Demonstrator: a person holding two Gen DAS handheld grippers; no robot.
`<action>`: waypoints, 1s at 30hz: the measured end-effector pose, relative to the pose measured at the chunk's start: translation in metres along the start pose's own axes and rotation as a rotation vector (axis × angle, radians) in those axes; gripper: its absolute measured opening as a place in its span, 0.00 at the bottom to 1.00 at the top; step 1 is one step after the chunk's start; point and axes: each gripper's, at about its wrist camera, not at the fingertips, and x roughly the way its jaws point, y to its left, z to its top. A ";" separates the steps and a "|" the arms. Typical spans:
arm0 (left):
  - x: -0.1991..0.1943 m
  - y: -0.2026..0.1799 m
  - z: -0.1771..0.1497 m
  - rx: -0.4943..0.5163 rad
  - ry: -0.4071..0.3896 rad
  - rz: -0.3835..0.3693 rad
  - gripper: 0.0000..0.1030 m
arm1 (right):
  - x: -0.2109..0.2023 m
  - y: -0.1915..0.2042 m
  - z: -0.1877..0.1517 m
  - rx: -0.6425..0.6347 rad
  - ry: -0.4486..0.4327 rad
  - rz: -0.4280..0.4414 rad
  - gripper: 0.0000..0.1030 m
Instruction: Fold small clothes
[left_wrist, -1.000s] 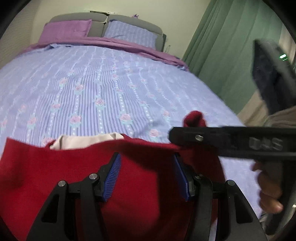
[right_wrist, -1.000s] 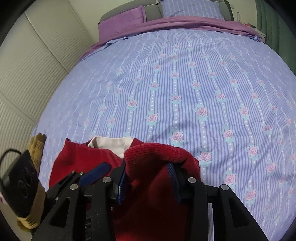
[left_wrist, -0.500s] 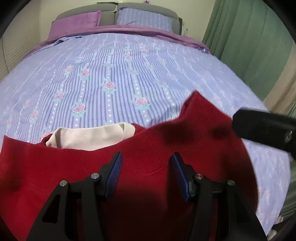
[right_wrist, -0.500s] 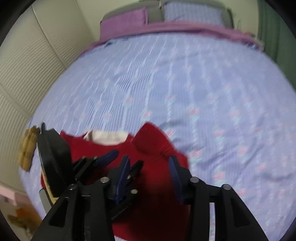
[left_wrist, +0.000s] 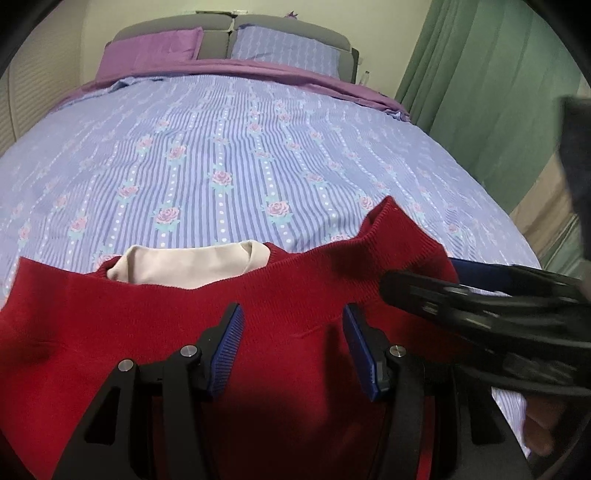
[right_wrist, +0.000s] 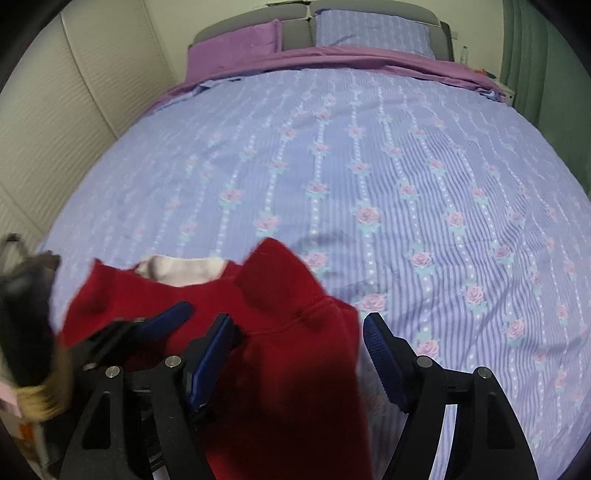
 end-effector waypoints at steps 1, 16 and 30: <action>-0.005 0.000 -0.002 0.006 -0.005 0.002 0.53 | 0.005 -0.002 -0.001 0.008 0.005 -0.021 0.70; -0.127 0.040 -0.050 0.066 -0.157 0.126 0.54 | -0.076 0.025 -0.057 -0.065 -0.131 -0.069 0.71; -0.122 0.045 -0.081 0.017 -0.147 0.099 0.54 | -0.049 -0.022 -0.182 0.403 -0.162 0.105 0.71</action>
